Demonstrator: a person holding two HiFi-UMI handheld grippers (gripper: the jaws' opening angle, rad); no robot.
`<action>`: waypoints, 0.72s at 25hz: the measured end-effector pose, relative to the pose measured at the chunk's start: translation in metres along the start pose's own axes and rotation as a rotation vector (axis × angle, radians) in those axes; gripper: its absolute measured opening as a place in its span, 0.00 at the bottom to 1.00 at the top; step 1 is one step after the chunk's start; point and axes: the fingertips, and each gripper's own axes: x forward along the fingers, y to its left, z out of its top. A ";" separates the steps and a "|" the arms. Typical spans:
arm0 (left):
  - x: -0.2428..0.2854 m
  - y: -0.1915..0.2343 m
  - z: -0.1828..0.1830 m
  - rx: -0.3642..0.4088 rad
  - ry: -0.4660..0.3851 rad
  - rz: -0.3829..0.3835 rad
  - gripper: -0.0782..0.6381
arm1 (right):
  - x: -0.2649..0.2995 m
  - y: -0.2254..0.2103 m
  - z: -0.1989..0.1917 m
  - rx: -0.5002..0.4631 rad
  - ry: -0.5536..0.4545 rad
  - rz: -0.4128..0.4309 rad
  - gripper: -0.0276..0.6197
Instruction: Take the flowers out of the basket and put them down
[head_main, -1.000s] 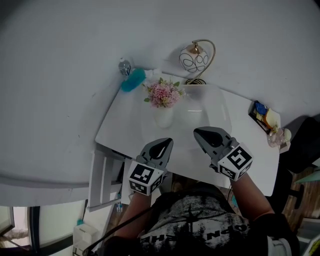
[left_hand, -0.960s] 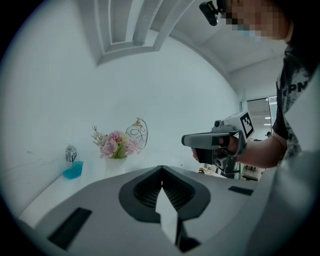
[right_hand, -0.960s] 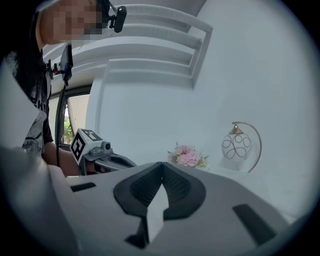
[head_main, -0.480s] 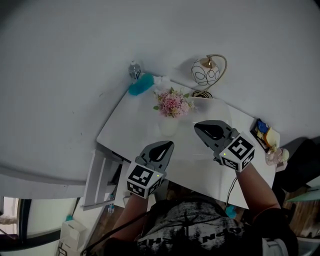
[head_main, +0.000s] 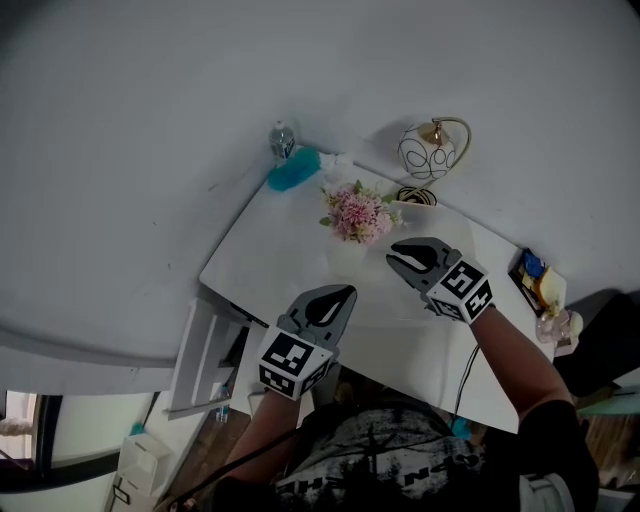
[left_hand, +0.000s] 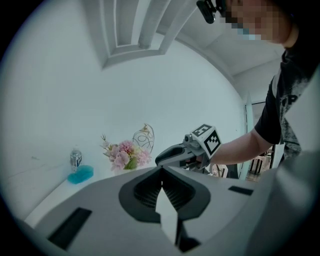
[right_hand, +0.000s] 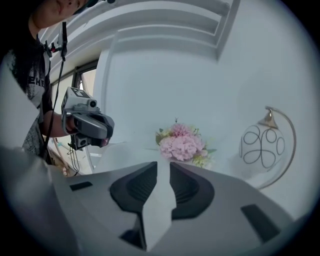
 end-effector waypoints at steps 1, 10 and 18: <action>0.000 0.001 0.000 0.001 -0.003 -0.003 0.13 | 0.005 -0.004 -0.006 0.020 0.002 -0.006 0.18; -0.001 0.006 -0.012 -0.060 0.006 -0.017 0.13 | 0.041 -0.028 -0.028 0.181 -0.026 -0.040 0.45; 0.000 0.009 -0.017 -0.074 0.015 -0.022 0.13 | 0.078 -0.029 -0.037 0.191 -0.027 -0.057 0.54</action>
